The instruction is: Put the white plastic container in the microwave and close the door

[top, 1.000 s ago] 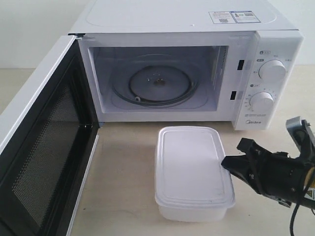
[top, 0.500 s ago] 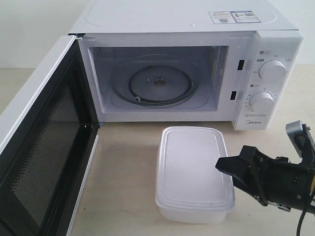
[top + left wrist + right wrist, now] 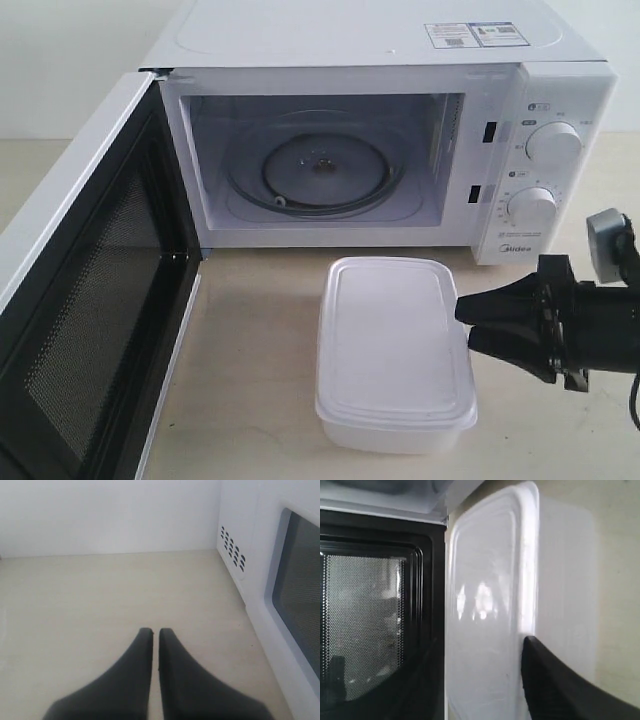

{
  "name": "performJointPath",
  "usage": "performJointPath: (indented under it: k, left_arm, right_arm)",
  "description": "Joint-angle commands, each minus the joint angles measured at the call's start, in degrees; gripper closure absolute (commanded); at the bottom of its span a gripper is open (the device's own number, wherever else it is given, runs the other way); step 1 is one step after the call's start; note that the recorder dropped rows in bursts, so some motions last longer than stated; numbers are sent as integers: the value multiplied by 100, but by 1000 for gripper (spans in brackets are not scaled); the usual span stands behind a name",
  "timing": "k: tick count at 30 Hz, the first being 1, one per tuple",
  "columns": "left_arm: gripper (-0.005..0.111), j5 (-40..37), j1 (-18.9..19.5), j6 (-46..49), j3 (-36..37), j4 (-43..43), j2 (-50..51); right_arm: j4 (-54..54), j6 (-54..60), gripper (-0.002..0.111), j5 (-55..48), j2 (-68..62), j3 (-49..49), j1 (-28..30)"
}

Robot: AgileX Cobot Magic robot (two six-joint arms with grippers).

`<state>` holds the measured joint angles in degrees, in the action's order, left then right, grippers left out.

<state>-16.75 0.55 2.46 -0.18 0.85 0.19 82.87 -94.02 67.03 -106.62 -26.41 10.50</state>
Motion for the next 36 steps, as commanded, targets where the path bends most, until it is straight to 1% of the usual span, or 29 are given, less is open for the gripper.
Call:
performJointPath:
  k: [1,5,14,22,31,36]
  left_arm:
    - [102,25,-45,-53,18,-43,-19]
    - [102,25,-45,-53,18,-43,-19]
    - [102,25,-45,-53,18,-43,-19]
    - [102,25,-45,-53,18,-43,-19]
    - [102,25,-45,-53,18,-43,-19]
    - [102,25,-45,-53,18,-43,-19]
  right_arm:
    - [154,304,64,294,-854,-182,148]
    - [96,392,64,294,-1057,-182,320]
    - [-10,471,64,294,-983,-237,314]
    - [29,505,64,294,-983,-361,34]
    - [-29,505,64,294,-765,-358,10]
    - [-87,505,64,294,-719,-440,-324]
